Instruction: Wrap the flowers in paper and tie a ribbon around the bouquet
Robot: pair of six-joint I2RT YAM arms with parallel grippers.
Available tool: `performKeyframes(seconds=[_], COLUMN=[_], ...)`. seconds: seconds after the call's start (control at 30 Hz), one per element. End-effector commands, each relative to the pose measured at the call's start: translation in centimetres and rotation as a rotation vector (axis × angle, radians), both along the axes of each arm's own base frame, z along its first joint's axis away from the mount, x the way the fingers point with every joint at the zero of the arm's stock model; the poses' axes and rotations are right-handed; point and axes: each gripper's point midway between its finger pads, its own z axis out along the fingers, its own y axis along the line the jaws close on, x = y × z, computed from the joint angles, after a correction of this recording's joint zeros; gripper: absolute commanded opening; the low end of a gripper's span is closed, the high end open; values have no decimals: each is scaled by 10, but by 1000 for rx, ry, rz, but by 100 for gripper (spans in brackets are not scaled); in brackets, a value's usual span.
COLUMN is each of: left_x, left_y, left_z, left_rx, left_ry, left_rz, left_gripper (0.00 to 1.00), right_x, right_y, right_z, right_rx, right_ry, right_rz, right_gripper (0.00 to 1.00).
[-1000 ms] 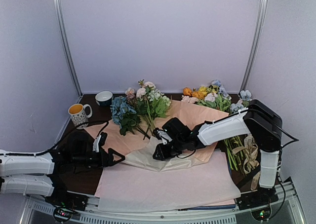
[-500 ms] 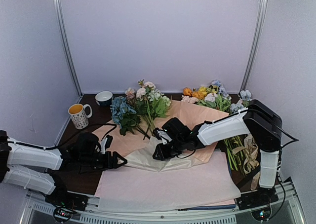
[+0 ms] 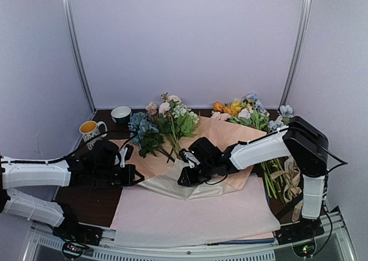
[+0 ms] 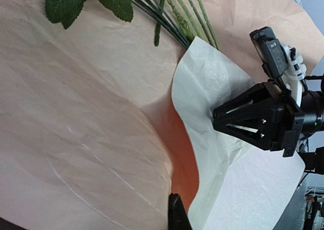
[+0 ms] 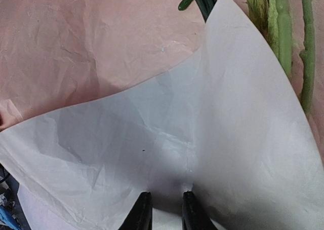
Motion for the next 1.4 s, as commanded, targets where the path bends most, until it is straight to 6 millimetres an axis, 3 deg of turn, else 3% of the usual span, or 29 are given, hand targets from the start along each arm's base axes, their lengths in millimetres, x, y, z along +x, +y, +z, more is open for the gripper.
performKeyframes(seconds=[0.0, 0.4, 0.67, 0.83, 1.0, 1.17, 1.37], left_x=[10, 58, 96, 105, 109, 112, 113], left_y=[-18, -117, -163, -173, -172, -172, -173], left_z=[21, 85, 59, 43, 29, 32, 35], left_rx=[67, 48, 92, 98, 98, 94, 85], left_ry=[-66, -203, -151, -121, -88, -96, -99], left_rz=[-89, -368, -453, -477, -483, -486, -496], left_gripper=[0, 0, 0, 0, 0, 0, 0], right_x=[-6, -13, -16, -12, -10, -5, 4], right_y=[-17, -17, -14, -22, -47, -74, -60], right_z=[-35, -48, -27, 11, 34, 52, 82], right_rx=[-91, -62, 36, 103, 70, 27, -2], right_ry=[42, 85, 57, -9, -76, -179, -384], right_rz=[-38, -52, -51, -98, -164, -208, -115], right_gripper=[21, 21, 20, 20, 22, 24, 37])
